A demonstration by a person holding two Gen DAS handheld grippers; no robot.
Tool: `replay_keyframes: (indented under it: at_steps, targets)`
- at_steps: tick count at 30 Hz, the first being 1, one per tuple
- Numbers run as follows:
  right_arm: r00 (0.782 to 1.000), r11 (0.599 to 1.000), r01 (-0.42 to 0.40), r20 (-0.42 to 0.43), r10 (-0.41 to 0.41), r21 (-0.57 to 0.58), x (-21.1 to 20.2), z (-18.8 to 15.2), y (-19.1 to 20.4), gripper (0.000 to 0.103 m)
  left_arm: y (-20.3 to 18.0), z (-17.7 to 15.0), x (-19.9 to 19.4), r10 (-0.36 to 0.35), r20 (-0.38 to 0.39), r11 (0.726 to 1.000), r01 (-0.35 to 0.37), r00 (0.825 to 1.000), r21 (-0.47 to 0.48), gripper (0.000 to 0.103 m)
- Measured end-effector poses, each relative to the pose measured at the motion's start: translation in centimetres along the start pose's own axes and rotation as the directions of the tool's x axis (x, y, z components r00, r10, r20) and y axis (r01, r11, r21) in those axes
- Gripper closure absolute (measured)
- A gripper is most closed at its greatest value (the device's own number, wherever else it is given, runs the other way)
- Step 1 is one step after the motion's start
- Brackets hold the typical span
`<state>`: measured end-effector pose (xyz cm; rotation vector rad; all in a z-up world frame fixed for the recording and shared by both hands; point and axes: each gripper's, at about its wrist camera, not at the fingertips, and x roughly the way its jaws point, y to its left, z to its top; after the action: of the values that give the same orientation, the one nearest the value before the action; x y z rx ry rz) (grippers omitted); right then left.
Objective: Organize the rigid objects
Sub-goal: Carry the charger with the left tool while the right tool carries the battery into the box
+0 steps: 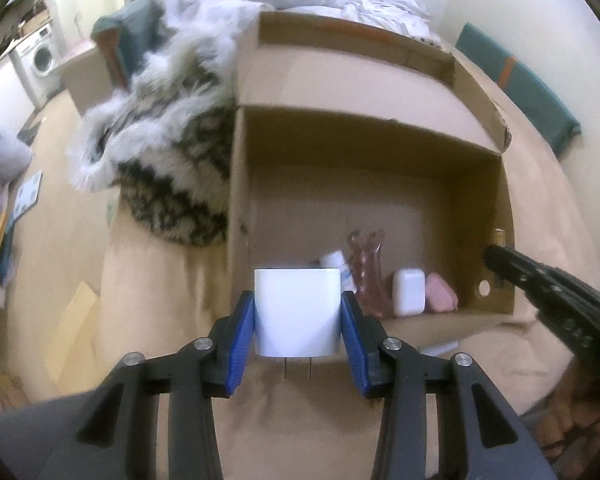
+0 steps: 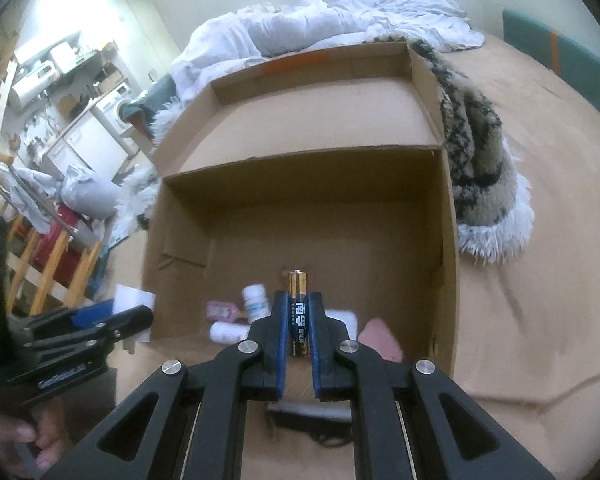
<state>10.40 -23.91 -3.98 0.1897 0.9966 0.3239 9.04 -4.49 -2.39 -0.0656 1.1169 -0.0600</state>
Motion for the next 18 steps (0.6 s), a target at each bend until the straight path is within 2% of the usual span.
replay_keyframes:
  at_steps: [5,10,14,18]
  targets:
    - [0.998,0.999,0.048,-0.044,-0.049,-0.006,2.7,1.0,-1.0,0.092,-1.7,1.9,1.9,0.029,0.012,0.997,-0.030,0.999,0.069,0.065]
    - [0.994,0.997,0.070,-0.088,-0.068,0.015,4.2,0.9,-1.6,0.092,-2.5,2.3,4.6,0.032,-0.012,0.994,-0.031,0.999,0.100,0.065]
    - [0.991,0.997,0.075,-0.110,-0.073,0.012,4.9,0.6,-1.6,0.092,-2.6,1.6,6.2,0.024,-0.029,0.995,-0.021,0.999,0.096,0.065]
    - [0.980,0.995,0.099,-0.175,-0.092,0.031,6.3,-0.2,-2.1,0.092,-2.4,1.0,7.1,-0.001,-0.062,0.998,0.005,0.998,0.063,0.065]
